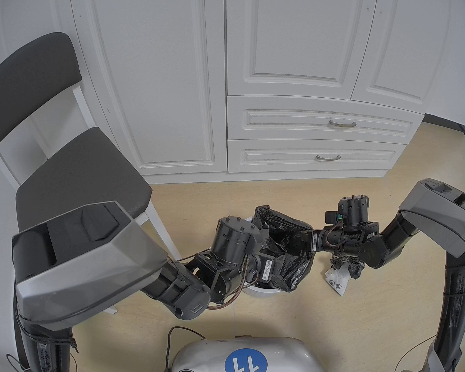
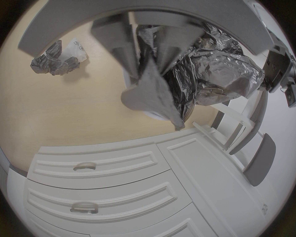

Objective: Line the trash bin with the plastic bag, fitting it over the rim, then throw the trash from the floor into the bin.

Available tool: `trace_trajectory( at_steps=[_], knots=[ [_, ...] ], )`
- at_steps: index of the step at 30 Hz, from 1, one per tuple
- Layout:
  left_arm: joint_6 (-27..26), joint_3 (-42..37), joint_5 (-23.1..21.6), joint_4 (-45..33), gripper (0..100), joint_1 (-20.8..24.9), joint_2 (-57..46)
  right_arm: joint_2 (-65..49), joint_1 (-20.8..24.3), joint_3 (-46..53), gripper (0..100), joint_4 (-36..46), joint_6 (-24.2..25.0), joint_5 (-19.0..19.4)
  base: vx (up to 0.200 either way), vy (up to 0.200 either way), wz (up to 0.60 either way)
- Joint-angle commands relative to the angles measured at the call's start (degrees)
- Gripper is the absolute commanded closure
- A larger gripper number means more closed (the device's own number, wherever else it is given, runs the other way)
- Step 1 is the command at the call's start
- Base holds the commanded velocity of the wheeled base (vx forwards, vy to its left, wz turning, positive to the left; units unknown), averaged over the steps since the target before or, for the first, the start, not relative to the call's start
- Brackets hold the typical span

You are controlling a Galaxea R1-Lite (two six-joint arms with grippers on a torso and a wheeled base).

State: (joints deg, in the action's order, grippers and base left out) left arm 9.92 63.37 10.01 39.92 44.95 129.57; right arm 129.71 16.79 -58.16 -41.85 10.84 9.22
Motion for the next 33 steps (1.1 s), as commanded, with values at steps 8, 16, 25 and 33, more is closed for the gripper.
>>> trace_trajectory(
  at_steps=[8, 16, 25, 33],
  knots=[
    [-8.08, -2.37, -0.6, 0.86, 0, -3.37, 1.38, -1.65, 0.18, 0.24, 100, -0.07, 0.24, 0.01, 0.0, 0.0, 0.0],
    [-8.96, 7.12, -0.08, -0.2, 0, -5.92, 7.62, -3.32, 0.53, 1.21, 100, -0.51, 0.24, 0.01, 0.0, 0.0, 0.0],
    [-8.96, 9.14, 0.01, -0.2, 0, -6.01, 7.62, -3.32, 0.97, 1.91, 100, -0.51, 0.06, 0.01, 0.0, 0.0, 0.0],
    [-7.99, 9.58, 0.1, 0.07, 100, -6.19, 7.36, -3.23, 1.06, 2.79, 100, -0.43, -0.38, 0.01, 0.0, 0.0, 0.0]
  ],
)
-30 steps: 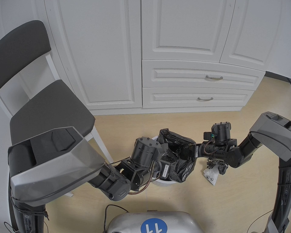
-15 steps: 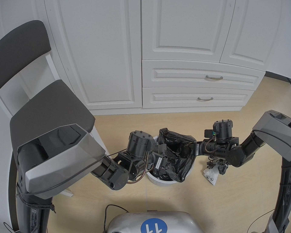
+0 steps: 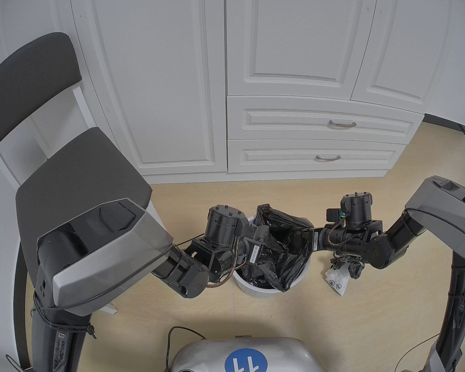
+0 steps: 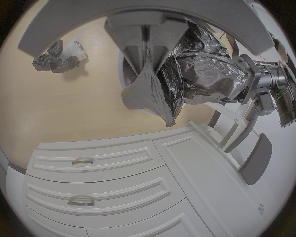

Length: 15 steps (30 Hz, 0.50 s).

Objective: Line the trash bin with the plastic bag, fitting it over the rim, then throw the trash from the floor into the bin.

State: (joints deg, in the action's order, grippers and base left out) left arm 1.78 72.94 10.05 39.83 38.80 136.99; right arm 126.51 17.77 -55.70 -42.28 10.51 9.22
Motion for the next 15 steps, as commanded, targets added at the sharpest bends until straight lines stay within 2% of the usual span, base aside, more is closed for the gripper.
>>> trace_trajectory(
  at_steps=[1, 3, 5, 6, 7, 12, 15],
  knots=[
    [1.56, -0.51, 0.68, 0.43, 100, -0.04, -0.4, -0.13, 0.07, 0.77, 100, 0.0, -0.31, 0.01, 0.0, 0.0, 0.0],
    [2.88, -1.31, 2.87, 0.6, 100, -0.04, -0.93, -0.39, 0.07, 1.38, 100, 0.09, -1.46, -0.25, 0.0, 0.0, 0.0],
    [4.28, -3.24, 5.42, 1.04, 100, -0.04, -1.55, -1.62, 0.07, 3.32, 100, -0.26, -5.23, -0.78, 0.0, 0.0, 0.0],
    [4.28, -3.24, 5.42, 1.04, 100, -0.04, -1.55, -1.62, 0.07, 3.32, 100, -0.26, -5.23, -0.78, 0.0, 0.0, 0.0],
    [5.69, -5.26, 6.04, 1.75, 100, -0.31, -1.99, -3.64, 0.07, 5.51, 100, -0.26, -8.57, -1.83, 0.0, 0.0, 0.0],
    [9.47, -10.62, 6.3, 7.19, 100, -2.42, -2.34, -5.14, -0.99, 8.85, 100, -0.35, -16.13, -4.91, 0.0, 0.0, 0.0],
    [10.44, -13.7, 8.41, 10.45, 100, -3.38, -2.78, -4.43, -2.39, 9.82, 100, -0.26, -19.65, -5.17, 0.0, 0.0, 0.0]
  ],
)
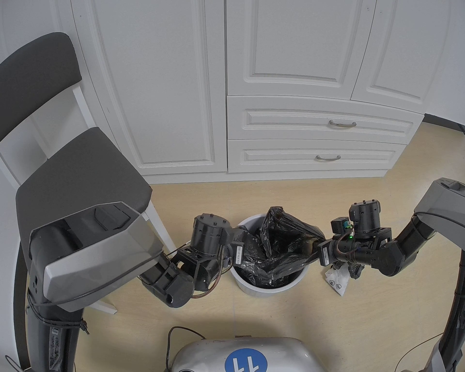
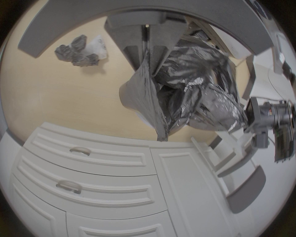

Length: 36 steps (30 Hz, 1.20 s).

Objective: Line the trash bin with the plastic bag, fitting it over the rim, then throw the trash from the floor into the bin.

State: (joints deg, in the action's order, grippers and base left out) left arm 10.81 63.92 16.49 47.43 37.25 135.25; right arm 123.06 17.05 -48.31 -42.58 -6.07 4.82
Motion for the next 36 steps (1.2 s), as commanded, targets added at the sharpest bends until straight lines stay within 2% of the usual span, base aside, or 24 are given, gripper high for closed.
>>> trace_trajectory(
  at_steps=[1, 3, 7, 11, 15, 21, 29, 36],
  knots=[
    [1.49, -5.03, 2.31, 3.19, 100, -1.92, -1.05, -0.9, -1.67, 2.61, 100, 0.04, -3.6, -0.77, 0.0, 0.0, 0.0],
    [2.63, -6.79, 4.16, 4.42, 100, -2.8, -1.57, -0.63, -2.11, 3.75, 100, 0.04, -6.41, -0.86, 0.0, 0.0, 0.0],
    [6.41, -8.46, 4.78, 4.42, 100, -3.94, -2.19, -0.72, -2.29, 5.42, 100, 0.04, -10.01, -0.77, 0.0, 0.0, 0.0],
    [7.47, -9.25, 4.86, 4.51, 100, -3.94, -1.92, -0.63, -2.29, 5.77, 100, 0.04, -10.72, -0.86, 0.0, 0.0, 0.0],
    [10.37, -11.71, 5.13, 4.42, 100, -1.75, -1.57, -0.28, -1.76, 6.74, 100, 0.04, -11.07, -0.86, 0.0, 0.0, 0.0],
    [10.81, -16.63, 5.04, 4.95, 100, 1.51, -0.96, -0.54, -1.41, 9.38, 100, 0.04, -15.2, -0.77, 0.0, 0.0, 0.0],
    [10.81, -20.67, 5.04, 5.04, 100, 2.82, -0.78, -0.72, -0.97, 12.28, 100, 0.66, -20.56, -0.77, 0.0, 0.0, 0.0],
    [10.19, -17.68, 5.04, 5.04, 100, 3.0, 5.28, 5.61, 0.79, 10.61, 100, -0.05, -21.0, -1.74, 0.0, 0.0, 0.0]
  ],
)
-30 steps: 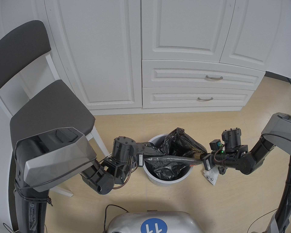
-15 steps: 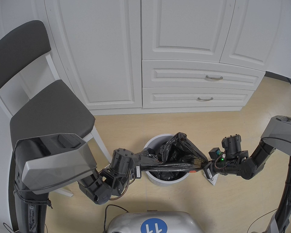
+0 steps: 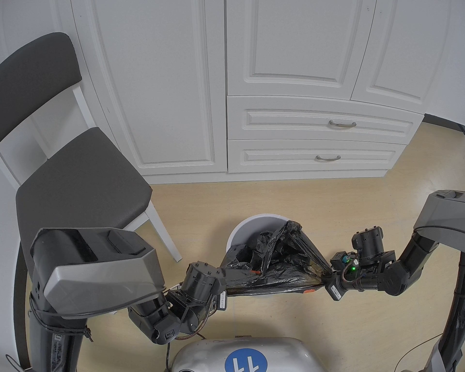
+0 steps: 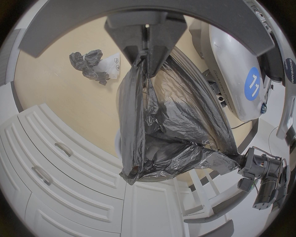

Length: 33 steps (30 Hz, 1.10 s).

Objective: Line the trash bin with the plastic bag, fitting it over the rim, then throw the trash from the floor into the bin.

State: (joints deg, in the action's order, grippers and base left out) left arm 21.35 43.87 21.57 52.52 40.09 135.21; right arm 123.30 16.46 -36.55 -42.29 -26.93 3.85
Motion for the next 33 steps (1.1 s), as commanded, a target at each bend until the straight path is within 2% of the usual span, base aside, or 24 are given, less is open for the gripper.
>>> trace_trajectory(
  at_steps=[1, 8, 11, 12, 14, 15, 19, 23, 24, 30, 33],
  knots=[
    [-0.43, 2.71, -0.12, 0.04, 100, 0.16, 5.95, 6.17, 1.47, -1.42, 100, -0.34, -0.14, -1.22, 0.0, 0.0, 0.0],
    [-0.78, 5.78, -0.56, -1.01, 100, -0.28, 6.65, 11.26, 2.61, -4.5, 100, -0.78, 0.39, -3.85, 0.0, 0.0, 0.0],
    [-2.45, 6.66, -0.65, -0.84, 100, -1.07, 6.83, 12.76, 2.61, -5.73, 100, -2.89, 1.09, -5.26, 0.0, 0.0, 0.0],
    [-2.98, 6.93, -0.65, -0.22, 100, -1.69, 6.39, 12.85, 2.61, -5.64, 100, -6.49, 2.58, -6.14, 0.0, 0.0, 0.0],
    [-2.98, 6.93, -0.65, -0.13, 100, -1.69, 5.42, 12.23, 2.61, -5.11, 100, -8.34, 3.2, -6.23, 0.0, 0.0, 0.0],
    [-3.06, 6.84, -0.65, -0.05, 100, -1.69, 4.63, 11.62, 2.61, -4.94, 0, -8.86, 3.2, -6.23, 0.0, 0.0, 0.0],
    [-3.42, 4.55, -1.26, -0.75, 100, -1.25, 0.41, 7.31, 2.18, -3.09, 0, -8.34, 3.37, -5.52, 0.0, 0.0, 0.0],
    [-5.96, 0.25, -2.05, -0.49, 100, -0.81, -1.79, 3.88, 1.91, -1.07, 0, -7.81, 3.2, -5.08, 0.0, 0.0, 0.0],
    [-7.46, -2.04, -2.14, -0.05, 0, -0.37, -2.67, 1.6, 1.74, 0.34, 0, -7.72, 3.2, -3.76, 0.0, 0.0, 0.0],
    [-8.07, -5.2, -2.14, -0.22, 0, 0.16, -6.01, -0.95, 1.56, 0.69, 0, -8.07, 3.37, -2.53, 0.0, 0.0, 0.0],
    [-11.41, -8.89, -2.32, -0.93, 0, 1.74, -10.23, -0.78, 1.74, -0.1, 0, -8.34, 5.04, -2.53, 0.0, 0.0, 0.0]
  ],
)
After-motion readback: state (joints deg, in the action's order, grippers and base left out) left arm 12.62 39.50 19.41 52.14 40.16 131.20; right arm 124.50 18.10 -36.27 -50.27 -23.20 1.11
